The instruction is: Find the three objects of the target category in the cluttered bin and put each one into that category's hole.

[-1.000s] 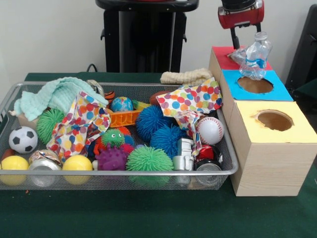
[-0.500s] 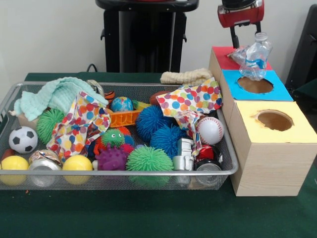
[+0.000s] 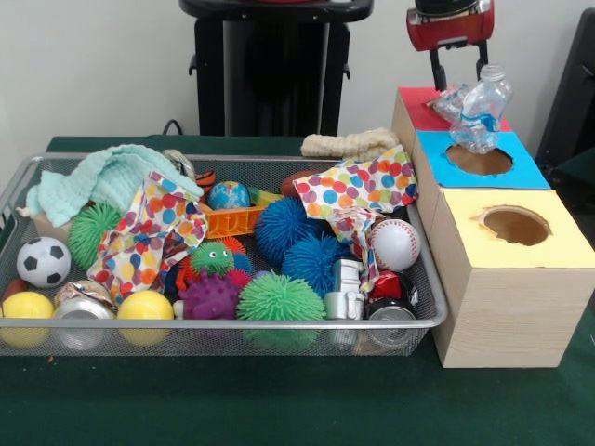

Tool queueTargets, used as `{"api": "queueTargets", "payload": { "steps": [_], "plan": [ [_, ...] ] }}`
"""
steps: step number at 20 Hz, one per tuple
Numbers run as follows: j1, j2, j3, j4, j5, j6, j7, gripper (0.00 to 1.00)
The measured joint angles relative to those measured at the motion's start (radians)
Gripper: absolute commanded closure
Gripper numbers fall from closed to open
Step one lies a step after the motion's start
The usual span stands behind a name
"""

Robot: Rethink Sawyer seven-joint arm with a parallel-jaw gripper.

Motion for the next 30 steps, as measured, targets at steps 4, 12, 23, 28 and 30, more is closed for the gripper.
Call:
{"api": "queueTargets", "payload": {
  "steps": [4, 12, 23, 28, 30],
  "plan": [
    [0.005, 0.000, -0.010, -0.007, 0.000, 0.007, 0.000, 0.00],
    [0.012, 0.000, -0.017, -0.023, 0.000, 0.030, 0.000, 0.00],
    [0.013, 0.000, -0.018, -0.030, 0.000, 0.035, 0.000, 0.00],
    [0.013, 0.000, -0.018, -0.031, 0.000, 0.035, 0.000, 0.00],
    [0.013, 0.000, -0.018, -0.031, 0.000, 0.036, 0.000, 0.00]
  ]
}}
